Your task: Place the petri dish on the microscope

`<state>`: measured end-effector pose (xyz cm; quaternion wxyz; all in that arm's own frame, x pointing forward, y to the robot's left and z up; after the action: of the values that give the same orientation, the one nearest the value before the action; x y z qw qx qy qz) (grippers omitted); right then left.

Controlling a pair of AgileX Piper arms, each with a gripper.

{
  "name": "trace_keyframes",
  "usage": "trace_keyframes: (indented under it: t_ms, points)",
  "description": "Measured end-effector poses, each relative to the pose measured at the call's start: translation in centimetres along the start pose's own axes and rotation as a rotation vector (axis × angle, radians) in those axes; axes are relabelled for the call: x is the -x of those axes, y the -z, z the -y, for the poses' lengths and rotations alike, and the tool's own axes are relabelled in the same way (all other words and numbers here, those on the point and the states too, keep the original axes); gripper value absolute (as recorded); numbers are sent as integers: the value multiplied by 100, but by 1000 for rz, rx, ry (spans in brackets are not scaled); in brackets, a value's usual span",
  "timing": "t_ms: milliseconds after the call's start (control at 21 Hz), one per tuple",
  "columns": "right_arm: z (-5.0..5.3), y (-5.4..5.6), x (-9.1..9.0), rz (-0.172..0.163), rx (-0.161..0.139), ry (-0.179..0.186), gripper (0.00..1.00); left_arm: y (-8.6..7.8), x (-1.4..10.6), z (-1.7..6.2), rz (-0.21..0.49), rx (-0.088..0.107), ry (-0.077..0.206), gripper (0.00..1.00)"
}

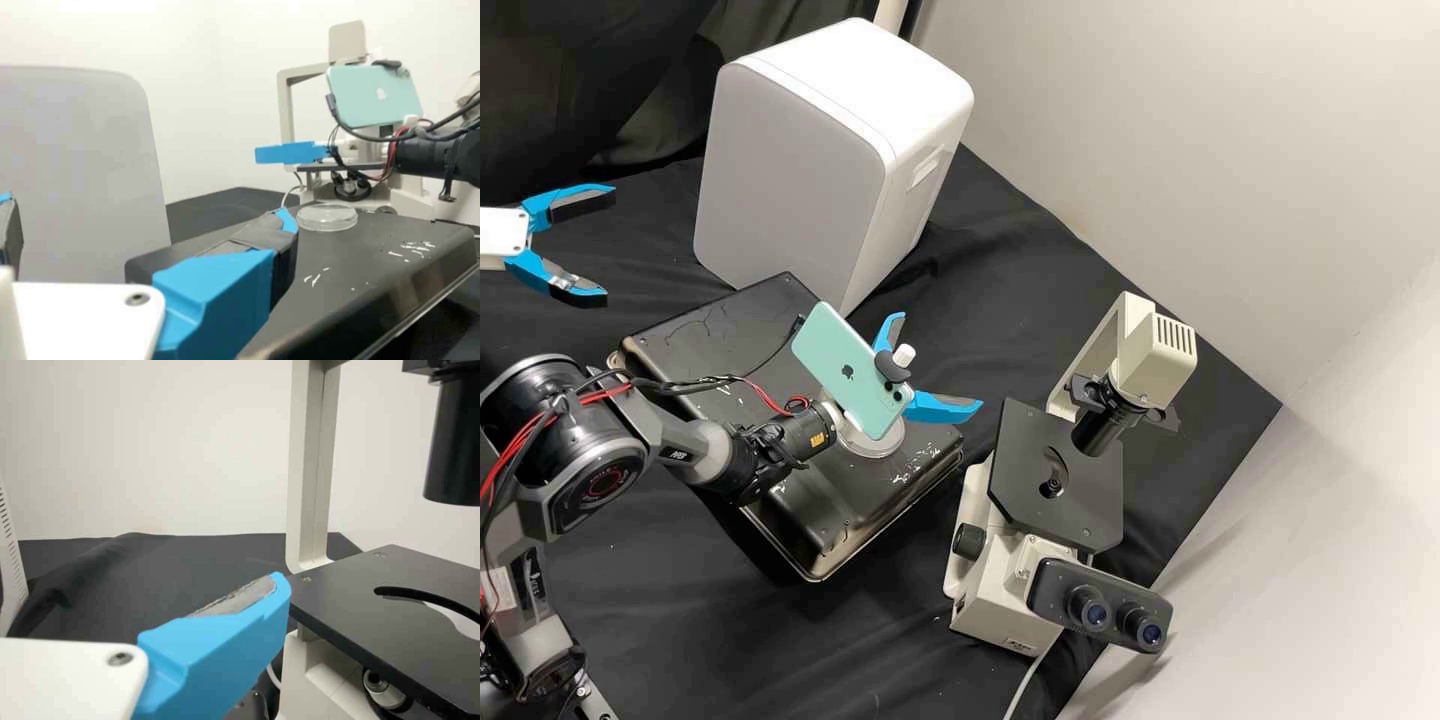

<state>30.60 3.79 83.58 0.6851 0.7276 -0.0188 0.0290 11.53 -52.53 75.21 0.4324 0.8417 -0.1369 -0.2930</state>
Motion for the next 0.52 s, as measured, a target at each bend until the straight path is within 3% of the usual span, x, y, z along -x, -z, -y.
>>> trace_keyframes:
  t_ms: [523]
  points:
    - [21,-29,52,-3,0,-6,100,-17,-3,20,-3,3,12,100]
